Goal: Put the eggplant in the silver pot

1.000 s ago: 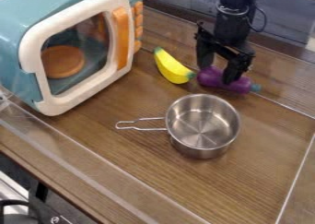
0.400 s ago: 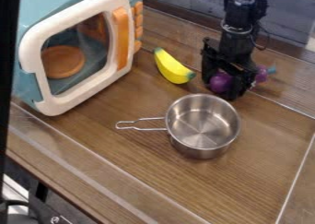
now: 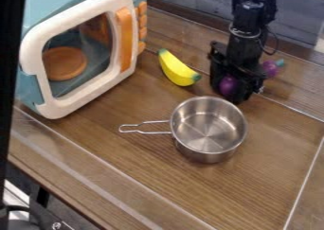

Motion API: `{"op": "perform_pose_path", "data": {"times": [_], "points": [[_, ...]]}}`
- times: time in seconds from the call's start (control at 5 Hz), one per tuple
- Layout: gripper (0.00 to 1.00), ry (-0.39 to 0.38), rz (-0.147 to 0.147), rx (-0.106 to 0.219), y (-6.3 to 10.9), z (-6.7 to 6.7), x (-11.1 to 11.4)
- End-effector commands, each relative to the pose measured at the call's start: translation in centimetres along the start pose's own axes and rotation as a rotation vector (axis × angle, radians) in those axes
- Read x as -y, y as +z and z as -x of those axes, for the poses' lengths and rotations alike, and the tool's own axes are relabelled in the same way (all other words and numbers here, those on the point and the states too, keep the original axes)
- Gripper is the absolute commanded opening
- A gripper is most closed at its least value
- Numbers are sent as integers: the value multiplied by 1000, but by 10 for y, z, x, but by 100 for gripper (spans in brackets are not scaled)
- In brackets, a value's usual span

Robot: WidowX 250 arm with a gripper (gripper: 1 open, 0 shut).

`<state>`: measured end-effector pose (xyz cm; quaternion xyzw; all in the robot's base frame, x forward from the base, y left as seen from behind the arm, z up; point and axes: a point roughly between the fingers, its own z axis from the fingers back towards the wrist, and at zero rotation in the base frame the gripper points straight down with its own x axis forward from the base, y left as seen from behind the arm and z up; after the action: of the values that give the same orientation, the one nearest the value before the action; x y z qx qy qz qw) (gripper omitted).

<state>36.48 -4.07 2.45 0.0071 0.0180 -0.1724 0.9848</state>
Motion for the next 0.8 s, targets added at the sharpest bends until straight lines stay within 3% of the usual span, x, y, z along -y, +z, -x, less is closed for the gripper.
{"op": "perform_pose_path", "data": {"times": [0.0, 0.6], "points": [[0, -19, -24, 67, 26, -11, 1], [0, -41, -35, 81, 38, -15, 4]]}}
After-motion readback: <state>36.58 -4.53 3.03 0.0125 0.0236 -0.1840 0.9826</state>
